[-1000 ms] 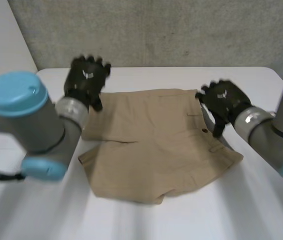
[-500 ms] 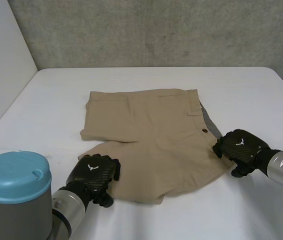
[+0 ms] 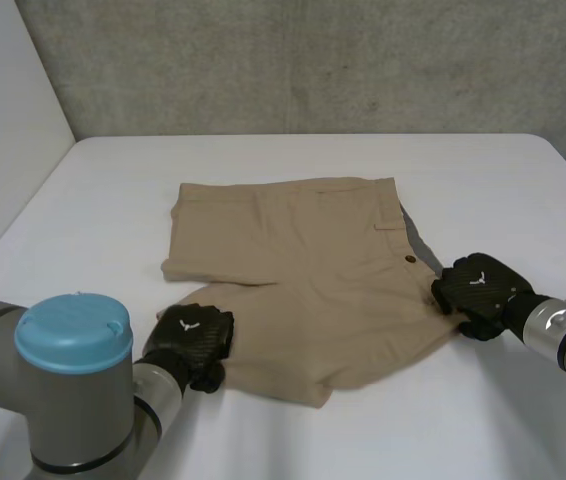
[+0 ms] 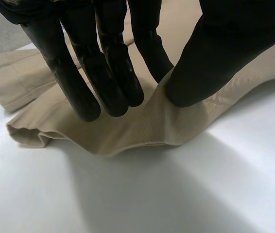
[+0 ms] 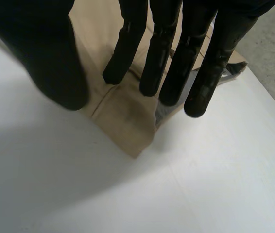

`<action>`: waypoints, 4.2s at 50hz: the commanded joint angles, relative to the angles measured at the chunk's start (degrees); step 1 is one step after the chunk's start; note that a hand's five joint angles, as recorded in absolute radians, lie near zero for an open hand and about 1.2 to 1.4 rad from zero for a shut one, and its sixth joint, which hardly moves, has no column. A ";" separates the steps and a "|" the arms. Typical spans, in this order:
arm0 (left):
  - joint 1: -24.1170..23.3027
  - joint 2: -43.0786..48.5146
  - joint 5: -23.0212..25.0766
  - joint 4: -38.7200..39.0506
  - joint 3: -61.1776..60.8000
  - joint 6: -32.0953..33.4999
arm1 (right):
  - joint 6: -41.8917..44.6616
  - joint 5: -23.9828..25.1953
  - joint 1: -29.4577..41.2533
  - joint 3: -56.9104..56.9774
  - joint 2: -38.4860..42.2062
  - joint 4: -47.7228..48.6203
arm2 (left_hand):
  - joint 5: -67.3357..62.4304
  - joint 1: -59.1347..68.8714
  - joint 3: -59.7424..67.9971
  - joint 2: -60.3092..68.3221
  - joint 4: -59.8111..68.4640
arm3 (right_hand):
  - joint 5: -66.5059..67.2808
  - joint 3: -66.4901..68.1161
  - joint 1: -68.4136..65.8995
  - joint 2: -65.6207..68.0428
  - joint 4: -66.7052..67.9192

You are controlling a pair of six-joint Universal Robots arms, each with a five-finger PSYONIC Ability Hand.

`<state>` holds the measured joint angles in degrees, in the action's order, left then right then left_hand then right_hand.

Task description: Fold the shorts.

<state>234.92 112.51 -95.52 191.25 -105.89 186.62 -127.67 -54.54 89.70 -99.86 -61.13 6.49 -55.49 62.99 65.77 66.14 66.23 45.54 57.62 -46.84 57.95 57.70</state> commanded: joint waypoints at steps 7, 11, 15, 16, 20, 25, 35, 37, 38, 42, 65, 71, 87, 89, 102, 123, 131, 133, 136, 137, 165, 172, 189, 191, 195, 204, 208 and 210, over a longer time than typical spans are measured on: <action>2.99 3.95 -3.53 2.46 5.87 11.31 | -2.22 -1.27 1.97 -1.47 -2.32 -2.61 | -14.51 17.01 14.23 13.86 13.77 | 24.46 22.38 -33.16 22.05 22.30; 7.29 4.04 -4.14 4.74 10.08 13.86 | -5.64 -1.01 6.00 -3.05 -6.97 -7.00 | -14.51 17.01 14.23 13.86 13.77 | 24.46 22.38 -33.16 22.05 22.30; 10.46 5.26 -3.97 5.62 13.77 17.62 | -8.89 -1.09 9.43 -3.49 -8.48 -9.65 | -14.51 17.01 14.23 13.86 13.77 | 24.46 22.38 -33.16 22.05 22.30; 10.82 5.79 -3.88 5.62 14.57 18.51 | -9.69 -1.18 10.23 -3.49 -8.57 -9.83 | -14.51 17.01 14.23 13.86 13.77 | 24.46 22.38 -33.16 22.05 22.30; 11.26 9.13 -3.70 5.71 17.03 22.38 | -16.27 -2.67 13.48 -2.53 -8.83 -9.57 | -14.51 17.01 14.23 13.86 13.77 | 24.46 22.38 -33.16 22.05 22.30; 10.65 12.12 -3.79 6.85 19.23 24.06 | -29.45 -11.01 16.56 1.07 -8.57 -6.85 | -13.35 15.85 13.08 12.71 12.61 | 24.46 22.38 -33.16 22.05 22.30; 10.38 13.53 -3.53 13.36 25.65 23.97 | -34.48 -24.65 19.28 9.07 -2.95 -0.25 | -3.34 5.85 3.07 2.70 2.61 | 24.46 22.38 -33.16 22.05 22.30; 10.12 13.44 -3.53 13.27 25.48 23.97 | -34.57 -24.65 20.16 9.86 -2.24 -0.07 | 12.96 -10.46 -13.24 -13.61 -13.70 | 24.46 22.38 -33.16 22.05 22.30; 9.51 13.44 -3.44 13.18 25.04 24.06 | -34.57 -24.82 20.78 10.47 -1.28 -0.07 | 29.21 -26.71 -29.49 -29.85 -29.95 | 24.46 22.38 -33.16 22.05 22.30; 6.35 11.95 -3.44 12.83 22.59 23.88 | -34.57 -25.35 21.31 10.74 -0.13 0.01 | 33.91 -31.40 -34.18 -34.55 -34.65 | 24.46 22.38 -33.16 22.05 22.30; 2.65 -19.61 -7.38 -0.87 -3.88 2.74 | -34.48 -25.26 22.63 11.62 2.16 0.02 | 27.19 -24.68 -27.46 -27.83 -27.93 | 24.46 22.38 -33.16 22.05 22.30; 3.09 -14.43 -10.64 -0.70 -2.48 -4.68 | -34.48 -25.09 22.89 11.36 1.81 -0.16 | 23.49 -20.99 -23.77 -24.14 -24.23 | 24.46 22.38 -33.16 22.05 22.30; 4.41 1.13 -12.93 5.18 5.87 -6.09 | -34.66 -25.09 23.16 10.57 0.66 -0.34 | 16.26 -13.76 -16.53 -16.90 -17.00 | 24.46 22.38 -33.16 22.05 22.30; 4.41 2.19 -13.20 5.18 7.10 -6.00 | -34.66 -25.09 23.16 10.57 0.66 -0.34 | 16.25 -13.75 -16.53 -16.90 -16.99 | 24.46 22.38 -33.16 22.05 22.30; 4.32 5.62 -12.93 5.01 10.09 -6.00 | -34.57 -25.35 23.16 10.66 0.75 -0.16 | 16.59 -14.09 -16.87 -17.23 -17.33 | 24.46 22.38 -33.16 22.05 22.30; 5.19 -12.30 -8.63 -3.42 3.86 1.90 | -27.63 -25.53 22.36 10.39 -4.78 -1.21 | -14.51 17.01 14.23 13.86 13.77 | 24.46 22.38 -33.16 22.05 22.30; 11.00 -17.58 -3.27 -10.36 1.92 14.64 | -22.28 -25.18 22.54 10.04 -7.07 -8.94 | -14.51 17.01 14.23 13.86 13.77 | 24.46 22.38 -33.16 22.05 22.30; 11.08 -19.33 -2.74 -13.70 1.92 17.81 | -18.76 -25.09 22.54 9.86 -9.26 -13.85 | -14.51 17.01 14.23 13.86 13.77 | 24.46 22.38 -33.16 22.05 22.30; 11.00 -21.97 -2.39 -19.48 1.92 21.14 | -13.68 -25.00 22.54 9.43 -12.07 -20.69 | -14.51 17.01 14.23 13.86 13.77 | 24.46 22.38 -33.16 22.05 22.30; 10.91 -22.76 -2.39 -21.08 1.92 22.03 | -12.35 -25.00 22.54 9.34 -12.78 -22.38 | -14.51 17.01 14.23 13.86 13.77 | 24.46 22.38 -33.16 22.05 22.30; 8.54 -39.95 13.70 -37.92 5.18 26.34 | 2.69 -14.72 16.92 5.91 -32.52 -44.56 | -14.51 17.01 14.23 13.86 13.77 | 24.46 22.38 -33.16 22.05 22.30; 8.45 -22.99 12.47 -22.45 8.41 27.92 | 2.26 -17.26 16.91 9.94 -19.05 -35.42 | -14.51 17.01 14.23 13.86 13.77 | 24.46 22.38 -33.16 22.05 22.30; 4.05 23.01 2.45 -5.11 49.19 48.13 | -2.49 -31.59 21.40 24.80 6.02 -12.04 | -14.51 17.01 14.23 13.86 13.77 | 24.46 22.38 -33.16 22.05 22.30; 3.79 27.65 2.36 -0.73 53.75 49.71 | -2.23 -31.77 21.75 25.16 7.86 -7.66 | -14.51 17.01 14.23 13.86 13.77 | 24.46 22.38 -33.16 22.05 22.30; 3.61 33.98 3.23 5.16 59.38 50.86 | -1.79 -32.38 22.89 26.56 11.72 -0.28 | -14.51 17.01 14.23 13.86 13.77 | 24.46 22.38 -33.16 22.05 22.30; 3.97 43.23 7.19 7.20 65.81 50.95 | 2.68 -35.02 23.16 30.43 19.64 6.25 | -14.51 17.01 14.23 13.86 13.77 | 24.46 22.38 -33.16 22.05 22.30; 4.23 45.34 7.19 8.69 66.43 50.87 | 6.47 -34.93 23.33 30.87 21.05 9.85 | -14.51 17.01 14.23 13.86 13.77 | 24.46 22.38 -33.16 22.05 22.30; 4.32 45.44 7.11 11.42 66.00 50.78 | 7.18 -35.72 23.42 30.52 20.70 12.66 | -14.51 17.01 14.23 13.86 13.77 | -24.27 -26.34 15.57 -26.68 -26.43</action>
<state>238.91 156.13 -88.42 199.12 -39.89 237.66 -124.36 -89.56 112.95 -69.46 -41.31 14.03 -57.24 65.05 68.26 68.64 68.59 57.82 67.61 -54.52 67.11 68.14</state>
